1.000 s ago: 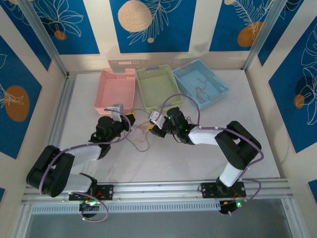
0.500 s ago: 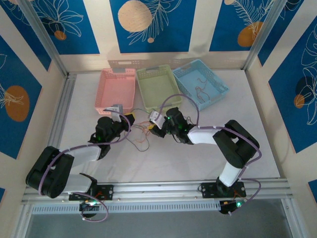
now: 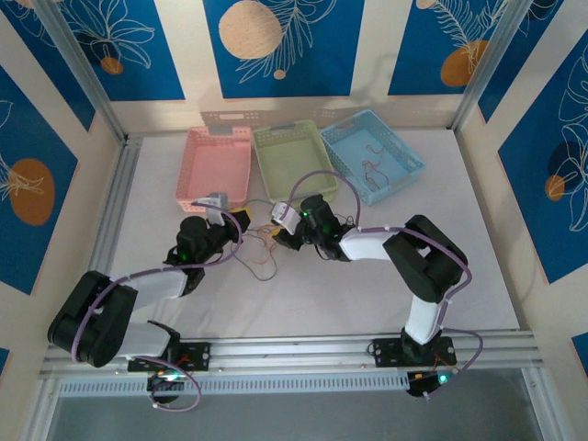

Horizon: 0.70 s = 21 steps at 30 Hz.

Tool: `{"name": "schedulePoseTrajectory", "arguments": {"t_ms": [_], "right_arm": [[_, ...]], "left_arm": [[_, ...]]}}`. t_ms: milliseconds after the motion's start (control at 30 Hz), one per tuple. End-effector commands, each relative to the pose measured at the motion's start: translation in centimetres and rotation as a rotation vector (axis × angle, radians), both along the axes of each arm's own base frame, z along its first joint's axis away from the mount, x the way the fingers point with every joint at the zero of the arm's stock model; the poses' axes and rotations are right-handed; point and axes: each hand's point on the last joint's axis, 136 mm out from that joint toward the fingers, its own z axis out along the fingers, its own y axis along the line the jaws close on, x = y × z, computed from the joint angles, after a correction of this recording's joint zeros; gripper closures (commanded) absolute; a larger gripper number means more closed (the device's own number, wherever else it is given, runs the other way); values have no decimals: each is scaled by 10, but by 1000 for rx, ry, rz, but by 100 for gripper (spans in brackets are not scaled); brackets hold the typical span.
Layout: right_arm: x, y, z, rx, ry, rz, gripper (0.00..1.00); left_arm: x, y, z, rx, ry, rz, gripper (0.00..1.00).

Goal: Untangle the cables

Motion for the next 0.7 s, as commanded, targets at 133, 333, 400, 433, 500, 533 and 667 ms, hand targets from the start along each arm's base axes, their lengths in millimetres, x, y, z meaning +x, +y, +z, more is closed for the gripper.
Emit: {"name": "schedulePoseTrajectory", "arguments": {"t_ms": [133, 333, 400, 433, 500, 533, 667], "right_arm": [[-1, 8, 4, 10, -8, 22, 96], [13, -13, 21, 38, -73, -81, 100], [20, -24, 27, 55, -87, -141, 100], [24, -32, 30, 61, -90, -179, 100], [33, -47, 36, 79, -97, -257, 100], [39, -58, 38, 82, -98, -314, 100], [62, -104, 41, 107, -76, -542, 100]], "left_arm": [[-4, -7, 13, -27, -62, -64, 100], [-2, 6, 12, -14, -62, 11, 100], [-1, 15, 11, -2, -60, 64, 100], [0, 22, 9, 7, -58, 100, 100], [0, 38, 7, 23, -56, 186, 100], [0, 48, 6, 31, -53, 239, 100], [-3, 82, 3, 49, -49, 409, 100]]}}
